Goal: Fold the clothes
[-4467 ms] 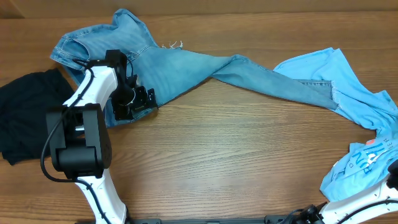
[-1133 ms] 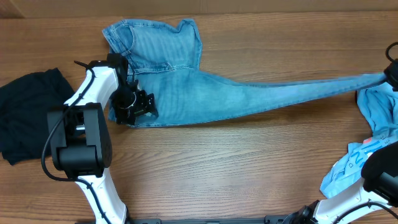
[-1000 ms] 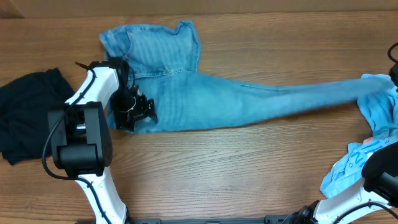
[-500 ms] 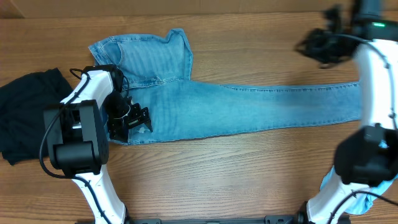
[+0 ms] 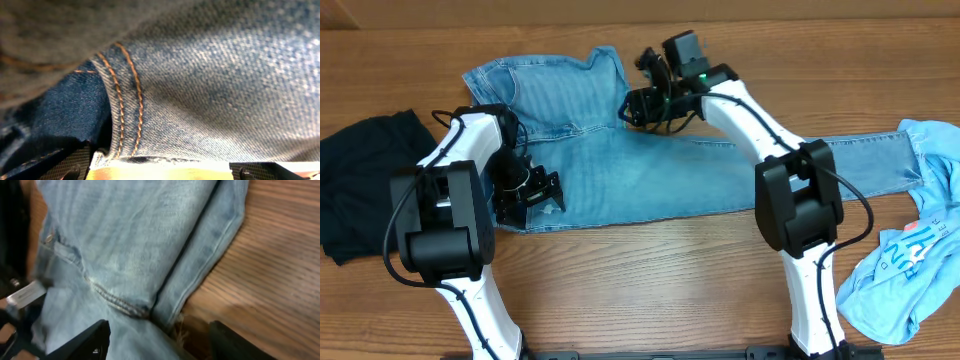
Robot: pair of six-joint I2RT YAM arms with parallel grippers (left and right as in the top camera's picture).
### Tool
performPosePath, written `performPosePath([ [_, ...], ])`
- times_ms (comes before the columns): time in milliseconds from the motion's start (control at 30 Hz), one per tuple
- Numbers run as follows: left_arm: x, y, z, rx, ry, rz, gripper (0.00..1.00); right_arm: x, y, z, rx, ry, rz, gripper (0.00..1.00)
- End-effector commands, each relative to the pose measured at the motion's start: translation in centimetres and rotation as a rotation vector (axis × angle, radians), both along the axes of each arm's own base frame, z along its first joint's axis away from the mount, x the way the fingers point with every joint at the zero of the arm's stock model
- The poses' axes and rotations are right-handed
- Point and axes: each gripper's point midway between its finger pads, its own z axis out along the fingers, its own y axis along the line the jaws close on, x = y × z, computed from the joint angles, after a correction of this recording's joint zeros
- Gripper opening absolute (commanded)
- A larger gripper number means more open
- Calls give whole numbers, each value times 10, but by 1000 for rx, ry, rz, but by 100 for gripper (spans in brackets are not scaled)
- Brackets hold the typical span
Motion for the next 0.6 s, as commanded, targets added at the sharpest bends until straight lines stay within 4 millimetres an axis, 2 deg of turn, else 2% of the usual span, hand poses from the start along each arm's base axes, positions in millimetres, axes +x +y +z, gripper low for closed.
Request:
performPosePath([
  [0, -16, 7, -43, 18, 64, -49, 92, 15, -3, -1, -35, -44, -61, 67],
  [133, -16, 7, -43, 19, 64, -50, 92, 28, -8, -26, -67, -51, -115, 63],
  [267, -15, 7, -43, 19, 62, -50, 92, 30, -6, -52, -75, -34, -113, 63],
  [400, -15, 7, -44, 19, 60, -49, 92, 34, -1, -64, -54, -31, -123, 63],
  [533, -13, 7, -44, 20, 53, -50, 93, 16, 22, -86, -62, -2, -75, 63],
  [567, -13, 7, -44, 20, 53, -50, 92, 14, 25, -91, -76, -1, -72, 60],
])
